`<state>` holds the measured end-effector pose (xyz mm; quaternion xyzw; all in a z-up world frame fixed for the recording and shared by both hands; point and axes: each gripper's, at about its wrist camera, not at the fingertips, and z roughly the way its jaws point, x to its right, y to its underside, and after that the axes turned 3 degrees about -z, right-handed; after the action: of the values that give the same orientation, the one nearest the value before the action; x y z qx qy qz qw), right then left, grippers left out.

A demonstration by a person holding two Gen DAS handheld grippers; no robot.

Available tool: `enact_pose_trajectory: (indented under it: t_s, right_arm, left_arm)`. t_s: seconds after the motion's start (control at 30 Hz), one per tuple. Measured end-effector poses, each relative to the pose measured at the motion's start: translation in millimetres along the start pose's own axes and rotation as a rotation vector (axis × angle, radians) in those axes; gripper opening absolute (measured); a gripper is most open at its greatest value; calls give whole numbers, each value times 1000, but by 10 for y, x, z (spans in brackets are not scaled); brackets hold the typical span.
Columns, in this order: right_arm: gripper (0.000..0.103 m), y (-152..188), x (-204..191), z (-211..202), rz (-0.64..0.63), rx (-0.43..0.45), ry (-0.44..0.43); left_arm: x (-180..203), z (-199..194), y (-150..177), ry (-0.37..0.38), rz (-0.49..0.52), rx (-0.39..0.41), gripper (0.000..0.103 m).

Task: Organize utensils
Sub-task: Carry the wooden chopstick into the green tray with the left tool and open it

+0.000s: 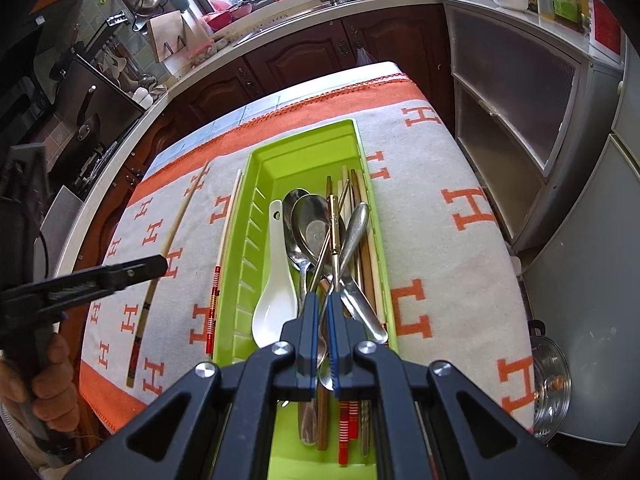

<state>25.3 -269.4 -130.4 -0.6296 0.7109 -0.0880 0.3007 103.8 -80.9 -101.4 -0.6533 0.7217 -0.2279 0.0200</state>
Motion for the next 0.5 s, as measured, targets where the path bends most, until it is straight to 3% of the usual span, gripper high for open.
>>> enact_pose_trajectory:
  t_s: [0.1,0.2,0.3,0.5]
  right_arm:
    - [5,13,21,-35,10,5,2]
    - [5,24,41,-69,22,9,4]
    - [5,42,62,-92,30,12,8]
    - [5,62,92,-137,45,18,13]
  left_arm:
    - [188,-17,-24,51,9,-17,5]
    - [380,87,-46,52,31,-32,5]
    - [519,253,-52,34,43,-51,5]
    - [550,296,0,-28,92,-36,16]
